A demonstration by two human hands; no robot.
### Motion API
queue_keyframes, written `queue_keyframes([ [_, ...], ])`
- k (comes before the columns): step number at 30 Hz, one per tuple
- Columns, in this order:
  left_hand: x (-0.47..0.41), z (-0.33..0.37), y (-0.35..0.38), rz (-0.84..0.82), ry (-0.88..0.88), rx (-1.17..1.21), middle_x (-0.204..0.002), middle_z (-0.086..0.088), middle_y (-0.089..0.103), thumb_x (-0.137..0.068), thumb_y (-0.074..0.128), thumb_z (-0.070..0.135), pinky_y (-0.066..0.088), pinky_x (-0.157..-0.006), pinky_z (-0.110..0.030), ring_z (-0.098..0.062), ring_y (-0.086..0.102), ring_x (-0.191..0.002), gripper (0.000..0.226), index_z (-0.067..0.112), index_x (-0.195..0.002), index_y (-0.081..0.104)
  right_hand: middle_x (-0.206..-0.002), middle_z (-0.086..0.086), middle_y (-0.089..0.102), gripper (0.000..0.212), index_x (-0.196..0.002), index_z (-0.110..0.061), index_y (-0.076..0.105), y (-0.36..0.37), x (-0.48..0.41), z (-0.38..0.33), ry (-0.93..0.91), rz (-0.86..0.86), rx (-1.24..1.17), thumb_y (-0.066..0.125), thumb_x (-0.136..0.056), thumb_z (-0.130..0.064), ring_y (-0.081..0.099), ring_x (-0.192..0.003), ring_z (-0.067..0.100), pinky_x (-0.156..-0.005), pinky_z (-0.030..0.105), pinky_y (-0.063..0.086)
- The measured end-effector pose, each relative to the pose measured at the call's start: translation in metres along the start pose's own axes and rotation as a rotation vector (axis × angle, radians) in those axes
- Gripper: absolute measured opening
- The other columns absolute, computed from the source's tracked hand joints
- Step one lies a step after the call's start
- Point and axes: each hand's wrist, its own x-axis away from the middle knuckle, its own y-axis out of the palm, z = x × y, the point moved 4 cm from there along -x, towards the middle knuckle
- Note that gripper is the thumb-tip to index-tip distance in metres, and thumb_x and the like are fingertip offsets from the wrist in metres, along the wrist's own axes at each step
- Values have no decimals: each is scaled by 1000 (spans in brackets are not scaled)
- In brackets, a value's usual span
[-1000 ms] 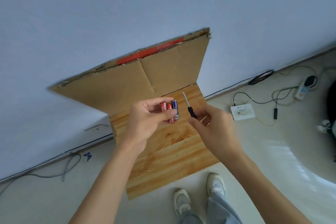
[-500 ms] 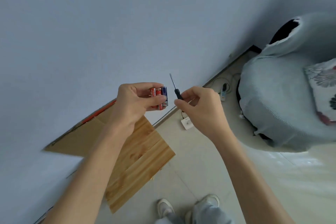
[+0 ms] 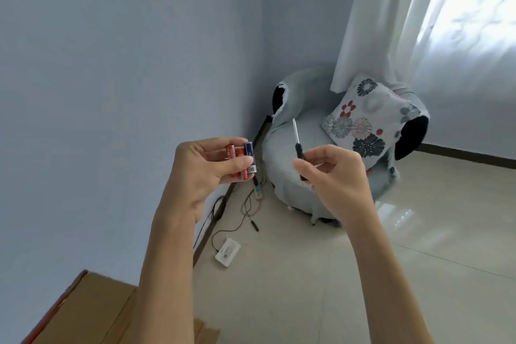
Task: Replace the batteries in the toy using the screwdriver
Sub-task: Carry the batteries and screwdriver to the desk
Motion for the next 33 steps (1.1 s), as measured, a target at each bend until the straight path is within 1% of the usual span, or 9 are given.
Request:
queue_keyframes([
  [2,-13,9,47,-83,18,5,-98,-21,81,-79,85,-9,69,-75,-41,-36,81,-86,32,1,-109,81,-75,-2,78,9,-86,-23,78,-40,-9,5,-2,69,-4,87,-85,-25,75,-67,16,-69,38,63],
  [5,-32,18,115,-204,34,-12,-100,-19,82,-77,87,-6,68,-78,-45,-38,81,-89,34,3,-110,81,-72,-2,77,10,-83,-24,77,-97,-22,11,-5,194,-15,87,-84,-24,75,-66,17,-68,39,62],
  [10,-57,32,222,-421,53,-52,-97,-19,82,-73,91,-2,68,-80,-45,-39,81,-90,37,5,-108,83,-75,0,79,11,-88,-21,79,-179,-37,24,16,390,-54,89,-84,-25,77,-72,18,-68,35,61],
  [13,-75,38,286,-548,64,-63,-96,-18,83,-70,92,0,67,-84,-50,-37,81,-90,37,7,-106,84,-77,1,79,13,-90,-19,80,-224,-47,36,33,493,-49,89,-84,-25,77,-73,22,-64,32,60],
  [15,-88,43,328,-620,59,-46,-96,-20,82,-70,92,-2,67,-82,-52,-39,81,-88,37,5,-105,83,-78,0,79,13,-90,-20,80,-254,-56,44,48,561,-30,89,-84,-26,77,-74,21,-64,33,61],
  [19,-111,53,412,-764,70,-40,-95,-21,82,-71,91,-7,69,-74,-41,-38,81,-87,37,3,-106,82,-77,-3,79,11,-88,-22,80,-312,-78,56,73,707,1,89,-84,-27,78,-75,19,-73,40,64],
  [21,-120,61,453,-848,76,-43,-95,-21,82,-72,90,-7,69,-75,-41,-39,81,-87,37,2,-107,82,-76,-3,79,10,-87,-22,79,-339,-88,58,85,780,1,89,-84,-26,78,-73,18,-71,38,64],
  [27,-141,78,561,-1033,95,-71,-92,-20,82,-73,89,-7,69,-76,-40,-39,81,-85,33,3,-104,83,-74,-3,79,9,-86,-21,79,-411,-111,70,93,984,-56,88,-86,-23,75,-66,12,-59,19,54],
  [33,-139,68,673,-1189,54,-107,-92,-21,82,-74,89,-6,66,-70,-32,-34,81,-78,30,4,-101,84,-74,0,79,12,-90,-17,79,-482,-110,101,193,1126,-59,87,-87,-25,76,-64,12,-59,18,53],
])
